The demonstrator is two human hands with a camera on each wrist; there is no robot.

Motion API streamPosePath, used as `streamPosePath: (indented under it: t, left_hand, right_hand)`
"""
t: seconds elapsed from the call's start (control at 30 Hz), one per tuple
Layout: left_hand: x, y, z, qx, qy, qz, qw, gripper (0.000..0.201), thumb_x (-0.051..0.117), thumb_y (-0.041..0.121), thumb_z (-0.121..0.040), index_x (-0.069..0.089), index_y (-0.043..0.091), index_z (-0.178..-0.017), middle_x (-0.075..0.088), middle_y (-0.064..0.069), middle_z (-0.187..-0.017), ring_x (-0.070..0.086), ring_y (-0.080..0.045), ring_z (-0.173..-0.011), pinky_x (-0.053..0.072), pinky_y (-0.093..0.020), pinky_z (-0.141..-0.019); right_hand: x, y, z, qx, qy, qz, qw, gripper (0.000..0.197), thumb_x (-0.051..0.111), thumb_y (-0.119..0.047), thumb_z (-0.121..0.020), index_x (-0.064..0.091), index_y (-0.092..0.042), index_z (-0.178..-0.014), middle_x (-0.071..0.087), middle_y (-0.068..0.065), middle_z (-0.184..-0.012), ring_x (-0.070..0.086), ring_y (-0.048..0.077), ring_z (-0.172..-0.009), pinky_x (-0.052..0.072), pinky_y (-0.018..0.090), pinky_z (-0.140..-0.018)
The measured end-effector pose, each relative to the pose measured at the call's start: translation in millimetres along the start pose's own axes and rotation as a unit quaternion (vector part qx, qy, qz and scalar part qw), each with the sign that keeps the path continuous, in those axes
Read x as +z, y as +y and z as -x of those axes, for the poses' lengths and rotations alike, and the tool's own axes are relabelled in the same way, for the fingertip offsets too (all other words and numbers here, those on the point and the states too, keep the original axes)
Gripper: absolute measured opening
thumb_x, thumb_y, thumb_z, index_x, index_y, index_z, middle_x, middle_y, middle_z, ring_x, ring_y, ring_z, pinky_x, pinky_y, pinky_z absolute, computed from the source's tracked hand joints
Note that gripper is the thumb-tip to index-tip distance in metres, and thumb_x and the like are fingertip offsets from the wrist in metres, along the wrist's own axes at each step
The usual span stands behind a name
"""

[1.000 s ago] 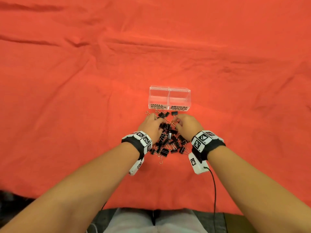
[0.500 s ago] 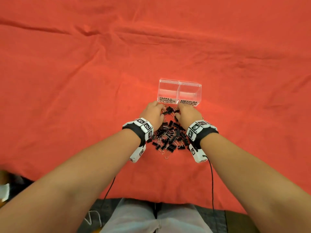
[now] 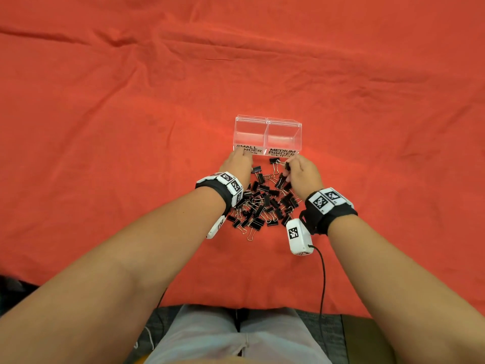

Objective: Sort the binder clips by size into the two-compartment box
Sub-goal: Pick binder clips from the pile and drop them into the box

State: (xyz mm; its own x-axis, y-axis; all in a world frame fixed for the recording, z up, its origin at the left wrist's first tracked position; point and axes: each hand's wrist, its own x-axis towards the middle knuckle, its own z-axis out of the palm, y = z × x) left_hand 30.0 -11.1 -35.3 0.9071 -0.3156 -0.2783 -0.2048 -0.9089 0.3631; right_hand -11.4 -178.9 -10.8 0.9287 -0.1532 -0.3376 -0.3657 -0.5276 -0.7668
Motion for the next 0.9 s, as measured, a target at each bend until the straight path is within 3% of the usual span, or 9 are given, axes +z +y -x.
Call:
streamPosePath:
  t: [0.07, 0.17, 0.27, 0.4, 0.5, 0.6, 0.77, 0.83, 0.9]
  left_hand:
    - [1.8, -1.8, 0.9, -0.028, 0.001, 0.017, 0.999, 0.015, 0.058, 0.004, -0.088, 0.055, 0.005, -0.103, 0.048, -0.012, -0.115, 0.052, -0.028, -0.104, 0.05, -0.041, -0.089]
    - [5.5, -4.8, 6.9, -0.048, 0.003, 0.041, 0.998, 0.012, 0.058, 0.005, -0.088, 0.052, 0.005, -0.099, 0.046, -0.014, -0.117, 0.051, -0.029, -0.102, 0.05, -0.045, -0.088]
    - [5.1, -5.0, 13.2, -0.016, -0.003, 0.012, 1.0, 0.019, 0.056, -0.002, -0.087, 0.05, 0.003, -0.104, 0.046, -0.016, -0.118, 0.053, -0.031, -0.1, 0.051, -0.044, -0.086]
    - [1.6, -2.7, 19.2, 0.035, -0.019, -0.041, 0.998, 0.034, 0.051, -0.014, -0.079, 0.047, 0.001, -0.109, 0.045, -0.016, -0.116, 0.051, -0.033, -0.102, 0.049, -0.044, -0.08]
    - [-0.1, -3.9, 19.2, 0.03, -0.027, -0.05, 0.998, 0.027, 0.049, -0.004, -0.087, 0.047, 0.0, -0.113, 0.045, -0.019, -0.121, 0.051, -0.035, -0.107, 0.048, -0.043, -0.082]
    - [-3.7, -5.0, 18.5, 0.013, -0.036, -0.031, 0.999, 0.035, 0.05, 0.001, -0.089, 0.046, 0.001, -0.124, 0.044, -0.021, -0.13, 0.05, -0.036, -0.114, 0.045, -0.041, -0.091]
    - [-10.6, -11.2, 22.8, 0.037, 0.021, 0.02, 0.999, 0.023, 0.049, -0.007, -0.084, 0.049, 0.001, -0.106, 0.047, -0.015, -0.112, 0.05, -0.026, -0.09, 0.042, -0.032, -0.07]
    - [-15.4, -15.8, 23.8, 0.005, 0.029, 0.072, 0.997, 0.024, 0.045, -0.01, -0.083, 0.051, 0.004, -0.101, 0.05, -0.011, -0.105, 0.048, -0.022, -0.089, 0.041, -0.03, -0.074]
    - [-19.5, -22.2, 26.2, -0.032, 0.038, 0.102, 0.994, 0.022, 0.042, -0.009, -0.086, 0.052, 0.007, -0.098, 0.051, -0.007, -0.102, 0.048, -0.019, -0.09, 0.038, -0.026, -0.077]
  right_hand:
    - [-5.8, -6.0, -0.7, 0.019, 0.009, -0.063, 0.998, 0.03, 0.029, -0.022, -0.098, 0.051, -0.016, -0.078, 0.057, 0.003, -0.071, 0.047, 0.016, -0.06, 0.039, 0.035, -0.059]
    - [-10.1, -25.9, -4.8, 0.005, 0.005, -0.087, 0.996, 0.026, 0.032, -0.027, -0.1, 0.052, -0.017, -0.086, 0.058, -0.003, -0.068, 0.047, 0.01, -0.054, 0.041, 0.026, -0.055]
    - [-5.9, -48.7, -14.1, -0.027, 0.002, -0.053, 0.998, 0.023, 0.039, -0.031, -0.099, 0.054, -0.014, -0.094, 0.061, -0.004, -0.07, 0.052, 0.009, -0.055, 0.047, 0.025, -0.057]
    - [8.1, -66.0, -34.7, -0.022, 0.004, -0.041, 0.999, 0.014, 0.046, -0.024, -0.094, 0.054, -0.013, -0.088, 0.065, -0.001, -0.069, 0.059, 0.014, -0.056, 0.052, 0.035, -0.058]
    - [12.6, -72.4, -41.2, -0.01, -0.038, -0.034, 0.999, 0.02, 0.04, -0.017, -0.093, 0.058, -0.013, -0.085, 0.064, 0.002, -0.067, 0.058, 0.014, -0.054, 0.052, 0.035, -0.056]
    - [15.4, -73.0, -31.5, 0.015, -0.099, -0.091, 0.991, 0.03, 0.032, -0.01, -0.095, 0.057, -0.009, -0.079, 0.061, 0.007, -0.066, 0.054, 0.015, -0.051, 0.045, 0.024, -0.046]
    - [27.3, -59.7, -13.9, 0.113, -0.131, -0.281, 0.944, 0.031, 0.033, -0.021, -0.097, 0.052, -0.008, -0.077, 0.057, 0.01, -0.068, 0.05, 0.018, -0.052, 0.039, 0.028, -0.048]
    - [31.3, -53.8, -13.6, 0.132, -0.121, -0.281, 0.943, 0.03, 0.041, -0.032, -0.095, 0.054, -0.009, -0.08, 0.055, 0.006, -0.067, 0.05, 0.017, -0.052, 0.039, 0.027, -0.047]
    - [34.4, -48.9, -14.1, 0.116, -0.111, -0.195, 0.968, 0.026, 0.051, -0.035, -0.092, 0.055, -0.011, -0.084, 0.054, 0.002, -0.066, 0.049, 0.014, -0.052, 0.041, 0.025, -0.048]
